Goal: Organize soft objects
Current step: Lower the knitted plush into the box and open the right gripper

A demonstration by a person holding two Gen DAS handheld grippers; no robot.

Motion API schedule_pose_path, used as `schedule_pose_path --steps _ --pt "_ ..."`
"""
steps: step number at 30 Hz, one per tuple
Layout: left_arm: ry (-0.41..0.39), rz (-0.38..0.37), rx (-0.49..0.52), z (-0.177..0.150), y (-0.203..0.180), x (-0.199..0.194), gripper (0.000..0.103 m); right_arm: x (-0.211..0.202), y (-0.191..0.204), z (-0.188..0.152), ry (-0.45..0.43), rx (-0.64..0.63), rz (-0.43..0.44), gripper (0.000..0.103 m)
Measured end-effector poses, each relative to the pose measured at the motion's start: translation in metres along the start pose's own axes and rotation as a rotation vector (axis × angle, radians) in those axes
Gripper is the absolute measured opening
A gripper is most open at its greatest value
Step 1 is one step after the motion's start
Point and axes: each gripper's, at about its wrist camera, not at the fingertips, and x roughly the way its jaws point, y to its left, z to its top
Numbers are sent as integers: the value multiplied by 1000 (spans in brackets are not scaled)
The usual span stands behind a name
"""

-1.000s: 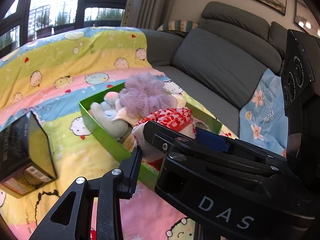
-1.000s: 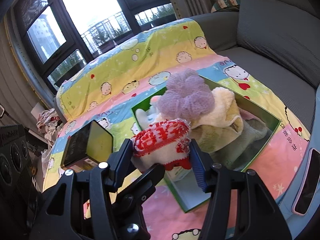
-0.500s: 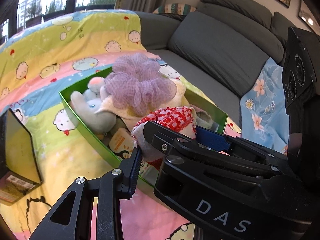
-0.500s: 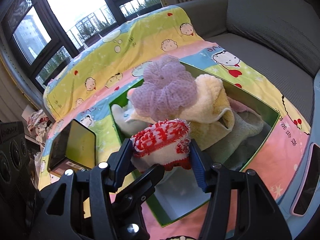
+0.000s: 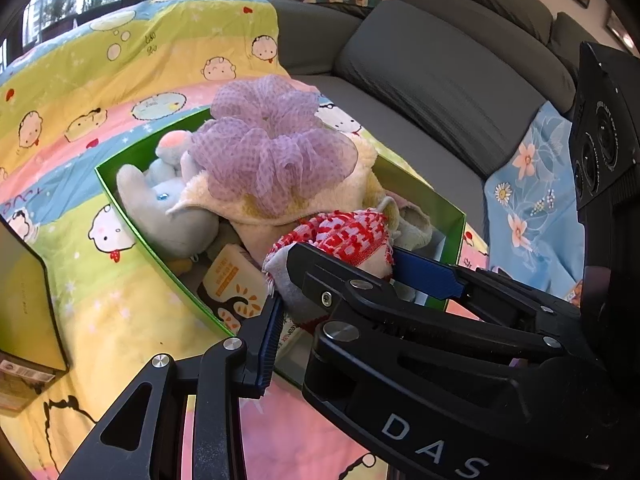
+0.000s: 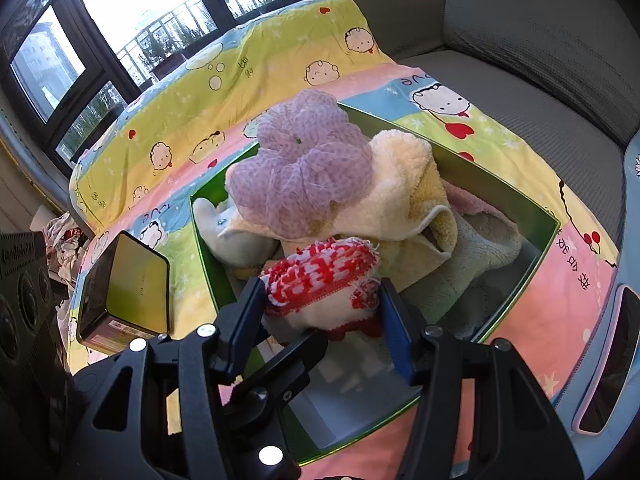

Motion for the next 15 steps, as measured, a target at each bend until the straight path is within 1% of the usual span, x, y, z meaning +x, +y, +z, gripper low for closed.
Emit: schedule_pose_path --steps 15 --pt "48 13 -8 2 0 13 32 13 -8 3 40 24 2 58"
